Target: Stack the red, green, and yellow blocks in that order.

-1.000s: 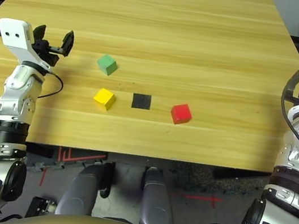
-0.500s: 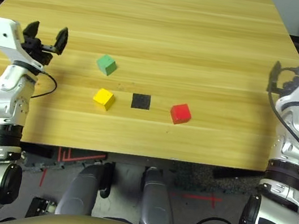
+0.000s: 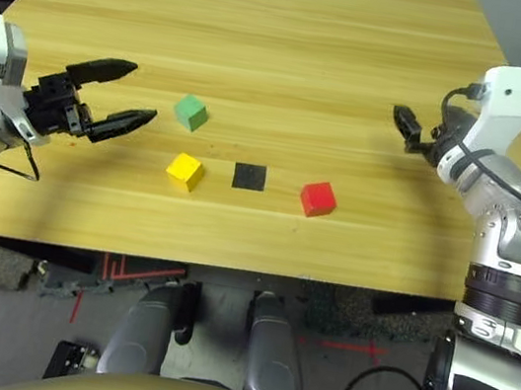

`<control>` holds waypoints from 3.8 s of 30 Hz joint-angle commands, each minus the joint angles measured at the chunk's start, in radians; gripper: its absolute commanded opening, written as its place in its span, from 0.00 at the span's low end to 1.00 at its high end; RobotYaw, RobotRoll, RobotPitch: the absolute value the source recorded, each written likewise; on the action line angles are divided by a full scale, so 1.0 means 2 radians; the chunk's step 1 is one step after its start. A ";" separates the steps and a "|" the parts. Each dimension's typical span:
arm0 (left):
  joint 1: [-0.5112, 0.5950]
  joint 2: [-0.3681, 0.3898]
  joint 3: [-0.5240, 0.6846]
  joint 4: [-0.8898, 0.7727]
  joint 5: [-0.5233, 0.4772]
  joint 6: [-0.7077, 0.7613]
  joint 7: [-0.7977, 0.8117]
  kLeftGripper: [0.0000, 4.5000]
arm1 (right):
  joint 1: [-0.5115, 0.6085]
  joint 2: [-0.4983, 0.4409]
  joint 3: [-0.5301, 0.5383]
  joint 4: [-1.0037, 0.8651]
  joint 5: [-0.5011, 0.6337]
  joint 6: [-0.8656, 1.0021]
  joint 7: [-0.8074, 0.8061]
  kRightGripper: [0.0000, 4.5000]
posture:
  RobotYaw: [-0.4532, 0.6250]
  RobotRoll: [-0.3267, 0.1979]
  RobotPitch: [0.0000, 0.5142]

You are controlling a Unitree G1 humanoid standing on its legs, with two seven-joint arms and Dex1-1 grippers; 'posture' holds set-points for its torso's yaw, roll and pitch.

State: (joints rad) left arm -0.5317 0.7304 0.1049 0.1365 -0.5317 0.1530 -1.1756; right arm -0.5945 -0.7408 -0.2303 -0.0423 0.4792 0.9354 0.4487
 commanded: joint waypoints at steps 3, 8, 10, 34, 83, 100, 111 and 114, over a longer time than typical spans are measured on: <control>-0.067 -0.026 -0.038 0.118 0.049 -0.068 -0.063 1.00 | -0.012 -0.056 0.050 -0.106 0.075 0.184 0.056 1.00 | 0.59 0.60 0.31; -0.098 -0.052 -0.051 0.183 0.073 -0.117 -0.097 1.00 | -0.032 -0.057 0.056 -0.155 0.126 0.297 0.073 1.00 | 0.58 0.57 0.31; -0.100 -0.060 -0.052 0.185 0.073 -0.119 -0.103 1.00 | -0.031 -0.045 0.052 -0.168 0.129 0.319 0.066 1.00 | 0.57 0.57 0.31; -0.059 -0.100 -0.053 0.123 0.067 -0.091 -0.088 1.00 | 0.043 -0.004 0.099 -0.263 0.113 0.301 -0.043 1.00 | 0.60 0.53 0.34; -0.063 -0.119 -0.054 0.098 0.070 -0.075 -0.071 1.00 | -0.021 -0.026 0.203 -0.129 -0.003 -0.001 0.194 0.46 | 0.65 0.58 0.32; -0.057 -0.118 -0.054 0.084 0.069 -0.074 -0.062 1.00 | -0.156 -0.011 0.345 0.137 -0.182 -0.320 0.483 0.46 | 0.69 0.58 0.28; -0.046 -0.117 -0.053 0.068 0.067 -0.071 -0.051 1.00 | -0.174 0.065 0.367 0.180 -0.249 -0.332 0.486 0.46 | 0.73 0.59 0.27; -0.042 -0.118 -0.052 0.062 0.066 -0.069 -0.047 1.00 | -0.183 0.087 0.366 0.201 -0.266 -0.329 0.469 0.46 | 0.73 0.58 0.27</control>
State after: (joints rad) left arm -0.6333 0.4921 0.0050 0.2829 -0.3987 0.0083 -1.2732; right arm -0.9492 -0.5828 0.4938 0.3368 -0.0298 0.2762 1.4037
